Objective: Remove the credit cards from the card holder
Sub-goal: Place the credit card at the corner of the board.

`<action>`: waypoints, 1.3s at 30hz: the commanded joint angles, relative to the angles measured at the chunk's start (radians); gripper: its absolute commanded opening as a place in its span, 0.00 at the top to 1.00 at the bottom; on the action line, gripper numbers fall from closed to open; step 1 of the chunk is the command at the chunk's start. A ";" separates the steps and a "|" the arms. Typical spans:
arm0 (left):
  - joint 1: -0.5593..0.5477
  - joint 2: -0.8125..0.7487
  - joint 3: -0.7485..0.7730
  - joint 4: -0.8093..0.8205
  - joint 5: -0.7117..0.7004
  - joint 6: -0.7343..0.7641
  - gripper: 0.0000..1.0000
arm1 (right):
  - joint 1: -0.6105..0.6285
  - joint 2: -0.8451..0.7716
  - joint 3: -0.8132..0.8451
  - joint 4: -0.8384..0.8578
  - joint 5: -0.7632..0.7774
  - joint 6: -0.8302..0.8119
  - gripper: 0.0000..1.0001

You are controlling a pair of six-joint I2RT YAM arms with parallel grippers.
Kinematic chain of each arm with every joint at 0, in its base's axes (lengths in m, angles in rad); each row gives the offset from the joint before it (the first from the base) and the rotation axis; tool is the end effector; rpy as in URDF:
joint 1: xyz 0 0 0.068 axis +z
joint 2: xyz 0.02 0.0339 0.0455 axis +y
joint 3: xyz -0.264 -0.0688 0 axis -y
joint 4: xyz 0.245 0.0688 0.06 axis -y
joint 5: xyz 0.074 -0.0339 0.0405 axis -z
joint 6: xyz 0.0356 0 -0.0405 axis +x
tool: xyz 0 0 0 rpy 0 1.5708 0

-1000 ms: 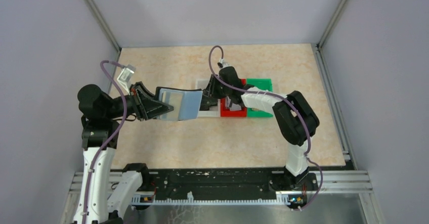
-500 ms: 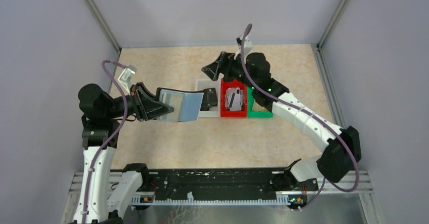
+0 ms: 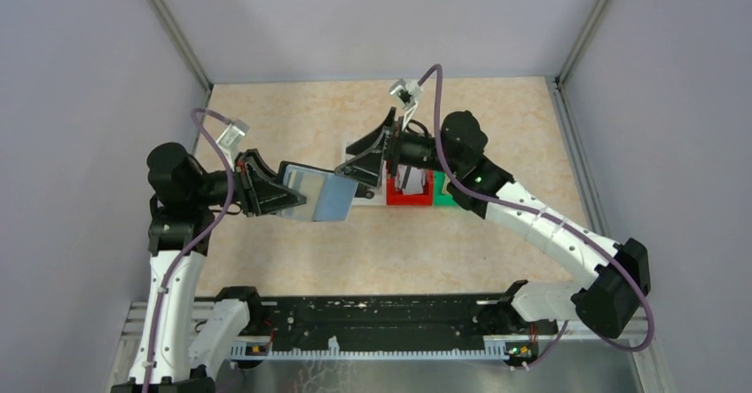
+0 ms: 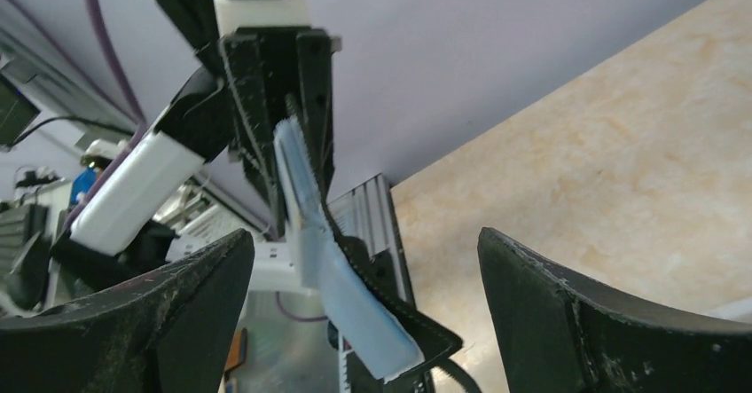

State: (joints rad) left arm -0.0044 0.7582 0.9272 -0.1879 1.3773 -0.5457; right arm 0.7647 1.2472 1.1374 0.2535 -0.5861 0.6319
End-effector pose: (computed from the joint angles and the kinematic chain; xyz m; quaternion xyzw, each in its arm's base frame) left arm 0.1404 -0.0356 0.3939 0.2816 0.6500 -0.5834 0.3973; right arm 0.1947 0.2141 0.4114 -0.2595 0.6107 0.6102 0.4328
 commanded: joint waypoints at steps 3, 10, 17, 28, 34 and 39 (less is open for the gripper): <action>-0.002 0.013 0.009 -0.047 0.062 0.094 1.00 | 0.050 -0.041 -0.062 0.124 -0.152 0.006 0.07; -0.002 0.010 -0.001 -0.051 0.108 0.095 1.00 | 0.076 -0.018 -0.075 0.135 -0.189 -0.025 0.11; -0.002 0.019 -0.002 -0.091 0.143 0.134 1.00 | 0.078 0.031 -0.025 0.099 -0.267 -0.059 0.19; -0.002 0.028 0.017 -0.248 0.120 0.314 1.00 | 0.147 0.143 0.084 0.027 -0.303 -0.085 0.52; -0.002 0.056 0.053 -0.410 0.045 0.504 0.95 | 0.148 0.142 0.062 0.035 -0.293 -0.069 0.79; -0.003 0.066 0.033 -0.447 -0.047 0.603 0.75 | 0.148 0.126 0.039 -0.032 -0.226 -0.078 1.00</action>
State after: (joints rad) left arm -0.0051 0.8124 0.9520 -0.5785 1.4338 -0.0853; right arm 0.8997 1.3968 1.1660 0.2035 -0.8307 0.5568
